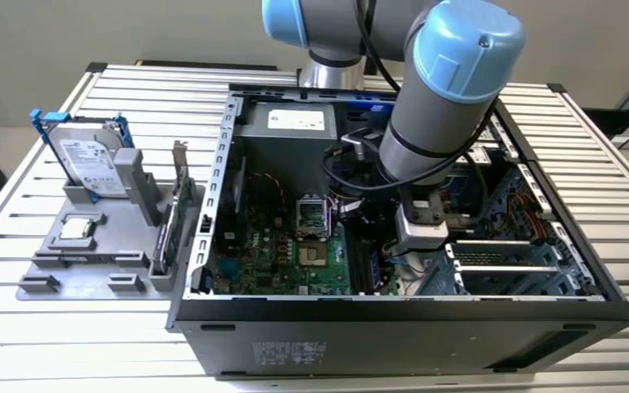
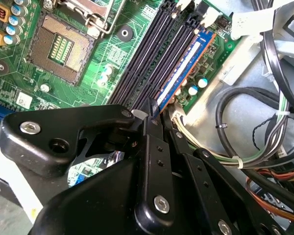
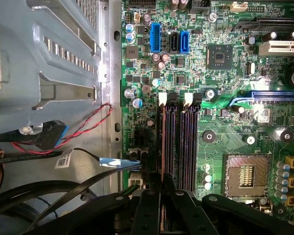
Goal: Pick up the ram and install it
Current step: 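Press down the ram until it locks into place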
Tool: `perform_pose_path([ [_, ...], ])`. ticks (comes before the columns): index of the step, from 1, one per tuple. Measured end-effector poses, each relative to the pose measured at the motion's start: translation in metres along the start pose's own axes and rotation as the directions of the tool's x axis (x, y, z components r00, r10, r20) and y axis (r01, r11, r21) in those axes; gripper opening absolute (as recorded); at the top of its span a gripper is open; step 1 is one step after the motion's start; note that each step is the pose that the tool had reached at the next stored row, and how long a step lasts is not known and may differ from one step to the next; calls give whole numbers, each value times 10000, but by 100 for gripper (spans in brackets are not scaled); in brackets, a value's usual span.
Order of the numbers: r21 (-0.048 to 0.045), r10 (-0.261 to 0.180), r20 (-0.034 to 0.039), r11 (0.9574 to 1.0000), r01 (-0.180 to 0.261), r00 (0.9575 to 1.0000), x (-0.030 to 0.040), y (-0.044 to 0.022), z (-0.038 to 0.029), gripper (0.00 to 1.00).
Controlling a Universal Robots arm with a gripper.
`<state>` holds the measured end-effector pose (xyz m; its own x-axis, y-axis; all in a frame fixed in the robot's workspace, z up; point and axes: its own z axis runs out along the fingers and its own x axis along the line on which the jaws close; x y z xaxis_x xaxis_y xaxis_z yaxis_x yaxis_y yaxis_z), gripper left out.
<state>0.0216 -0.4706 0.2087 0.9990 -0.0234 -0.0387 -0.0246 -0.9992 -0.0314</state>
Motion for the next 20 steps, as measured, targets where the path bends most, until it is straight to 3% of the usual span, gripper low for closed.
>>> perform_pose_path([
  [20, 1, 0, -1, 10000, 0, 10000, -1, 0, 6, 0],
])
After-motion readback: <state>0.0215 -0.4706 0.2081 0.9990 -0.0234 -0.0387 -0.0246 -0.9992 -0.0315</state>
